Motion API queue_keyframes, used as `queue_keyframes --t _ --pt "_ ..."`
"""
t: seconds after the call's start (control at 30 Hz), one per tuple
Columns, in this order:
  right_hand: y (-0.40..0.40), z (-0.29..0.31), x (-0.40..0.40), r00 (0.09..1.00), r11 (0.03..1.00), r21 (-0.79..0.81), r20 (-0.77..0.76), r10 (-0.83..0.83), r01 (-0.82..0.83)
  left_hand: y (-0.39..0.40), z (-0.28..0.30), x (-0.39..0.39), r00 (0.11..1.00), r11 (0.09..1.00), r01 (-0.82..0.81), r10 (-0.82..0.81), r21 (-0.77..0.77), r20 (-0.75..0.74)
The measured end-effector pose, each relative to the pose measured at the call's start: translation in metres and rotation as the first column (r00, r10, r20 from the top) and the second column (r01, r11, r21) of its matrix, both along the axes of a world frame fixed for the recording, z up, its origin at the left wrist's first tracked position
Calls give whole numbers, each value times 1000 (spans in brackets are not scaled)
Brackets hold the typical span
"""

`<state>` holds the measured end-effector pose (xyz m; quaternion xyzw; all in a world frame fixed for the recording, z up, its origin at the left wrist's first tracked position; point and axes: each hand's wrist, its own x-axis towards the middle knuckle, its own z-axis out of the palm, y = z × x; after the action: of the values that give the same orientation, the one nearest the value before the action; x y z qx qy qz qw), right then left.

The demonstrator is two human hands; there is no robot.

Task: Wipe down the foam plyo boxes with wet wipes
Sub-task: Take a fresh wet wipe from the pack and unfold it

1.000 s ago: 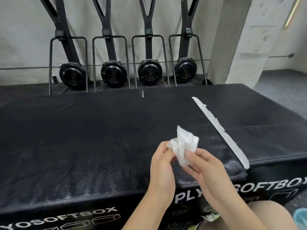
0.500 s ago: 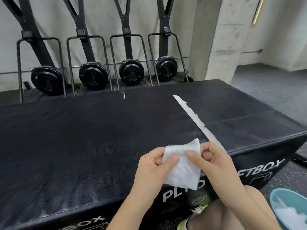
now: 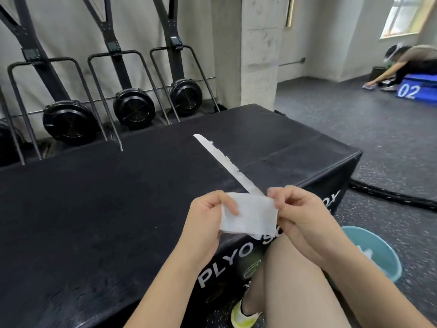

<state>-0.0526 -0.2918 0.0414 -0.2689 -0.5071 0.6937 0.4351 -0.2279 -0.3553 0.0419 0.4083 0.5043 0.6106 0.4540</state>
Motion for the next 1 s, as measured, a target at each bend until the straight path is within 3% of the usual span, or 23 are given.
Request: queue_keyframes --t 0.3,0.47,0.67,0.77,0.83,0.9,1.0 --pt "-17 2 110 982 984 -23 74 -175 178 36 -1 85 952 953 301 -297 -44 81" --pt "-43 -22 169 827 858 85 236 -511 506 47 -27 157 863 872 488 -474 -48 176" --pt "-77 -60 239 707 758 144 285 -647 636 48 -63 241 806 829 558 -555 -47 -206" --pt "-102 -81 277 580 693 310 385 -717 651 39 -79 286 749 792 609 -595 -53 -292" --pt "-121 -95 303 429 634 462 477 -768 620 30 -93 314 696 751 653 -645 -95 -316" --pt "-146 -110 332 293 597 536 547 -784 597 12 -109 344 589 672 717 -726 -184 -356" --pt "-186 -138 371 166 590 550 633 -756 590 -16 -135 384 389 594 751 -750 -287 -535"
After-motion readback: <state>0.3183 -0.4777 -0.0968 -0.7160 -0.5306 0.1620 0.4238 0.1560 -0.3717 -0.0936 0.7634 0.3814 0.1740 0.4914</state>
